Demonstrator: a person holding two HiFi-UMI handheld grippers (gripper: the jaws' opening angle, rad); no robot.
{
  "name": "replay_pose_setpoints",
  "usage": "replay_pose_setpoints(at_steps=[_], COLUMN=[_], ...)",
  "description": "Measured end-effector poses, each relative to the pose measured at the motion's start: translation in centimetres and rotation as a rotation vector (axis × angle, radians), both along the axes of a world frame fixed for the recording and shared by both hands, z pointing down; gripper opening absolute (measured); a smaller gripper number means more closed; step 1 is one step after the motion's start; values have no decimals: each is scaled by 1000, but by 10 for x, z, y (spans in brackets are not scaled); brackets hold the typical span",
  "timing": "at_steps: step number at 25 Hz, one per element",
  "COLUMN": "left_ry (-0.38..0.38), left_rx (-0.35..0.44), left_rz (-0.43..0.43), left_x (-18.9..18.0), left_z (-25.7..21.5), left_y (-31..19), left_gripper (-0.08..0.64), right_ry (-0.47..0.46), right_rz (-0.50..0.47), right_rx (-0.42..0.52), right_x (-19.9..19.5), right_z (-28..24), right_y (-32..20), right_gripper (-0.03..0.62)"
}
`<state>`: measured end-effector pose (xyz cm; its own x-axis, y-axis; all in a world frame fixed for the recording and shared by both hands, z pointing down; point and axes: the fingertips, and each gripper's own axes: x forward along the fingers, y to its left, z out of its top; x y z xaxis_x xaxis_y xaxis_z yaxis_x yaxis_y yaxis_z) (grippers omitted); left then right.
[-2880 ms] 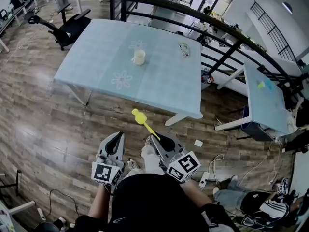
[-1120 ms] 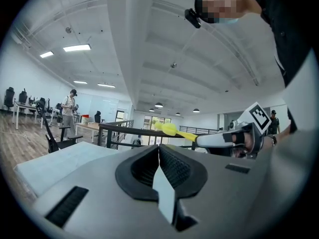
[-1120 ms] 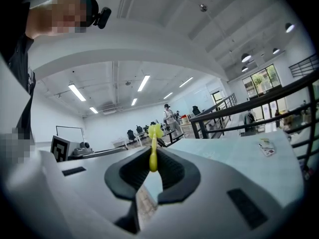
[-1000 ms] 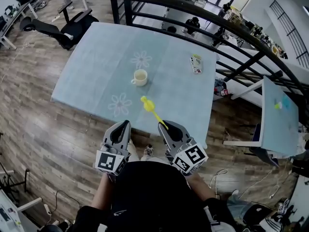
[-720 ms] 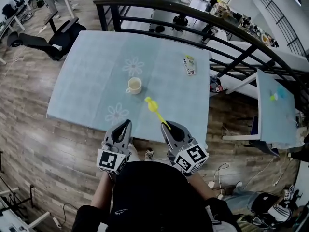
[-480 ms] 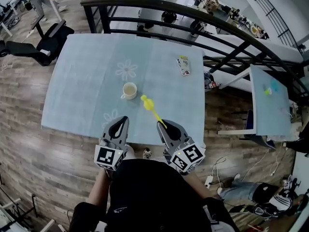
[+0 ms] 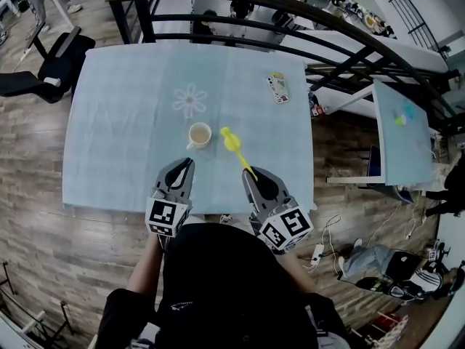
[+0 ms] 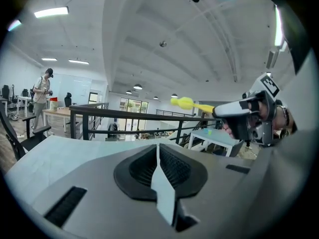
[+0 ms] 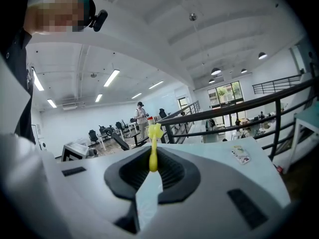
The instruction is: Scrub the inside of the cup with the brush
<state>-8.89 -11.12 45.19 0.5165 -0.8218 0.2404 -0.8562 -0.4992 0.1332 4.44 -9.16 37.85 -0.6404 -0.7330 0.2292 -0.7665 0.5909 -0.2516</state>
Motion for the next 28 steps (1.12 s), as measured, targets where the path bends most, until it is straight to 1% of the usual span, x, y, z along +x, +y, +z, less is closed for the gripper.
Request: replay_pose_setpoints(at_steps=[4, 8, 11, 13, 15, 17, 18, 24, 28], left_ry=[-23, -73, -82, -107, -139, -157, -165, -238, -302], left_rx=[-44, -80, -121, -137, -154, -184, -201, -297, -358], left_rz=[37, 84, 89, 93, 107, 125, 133, 149, 180], left_x=[-7, -10, -13, -12, -12, -11, -10, -9, -1], left_z=[23, 48, 70, 82, 96, 113, 121, 168, 186], left_y=[-11, -23, -30, -35, -40, -47, -49, -59, -62], left_gripper=[17, 17, 17, 17, 34, 99, 118, 164, 187], right_ry=[8, 27, 38, 42, 47, 54, 57, 80, 78], right_rz=[44, 75, 94, 104, 115, 128, 135, 160, 177], right_rx=[-13, -35, -45, -52, -57, -59, -61, -94, -118], right_x=[-8, -18, -22, -23, -23, -23, -23, -21, -15], right_z=[7, 16, 23, 25, 27, 29, 29, 38, 41], right_y=[-6, -10, -10, -10, -11, -13, -14, -11, -10], right_gripper=[38, 38, 38, 38, 38, 38, 38, 38, 38])
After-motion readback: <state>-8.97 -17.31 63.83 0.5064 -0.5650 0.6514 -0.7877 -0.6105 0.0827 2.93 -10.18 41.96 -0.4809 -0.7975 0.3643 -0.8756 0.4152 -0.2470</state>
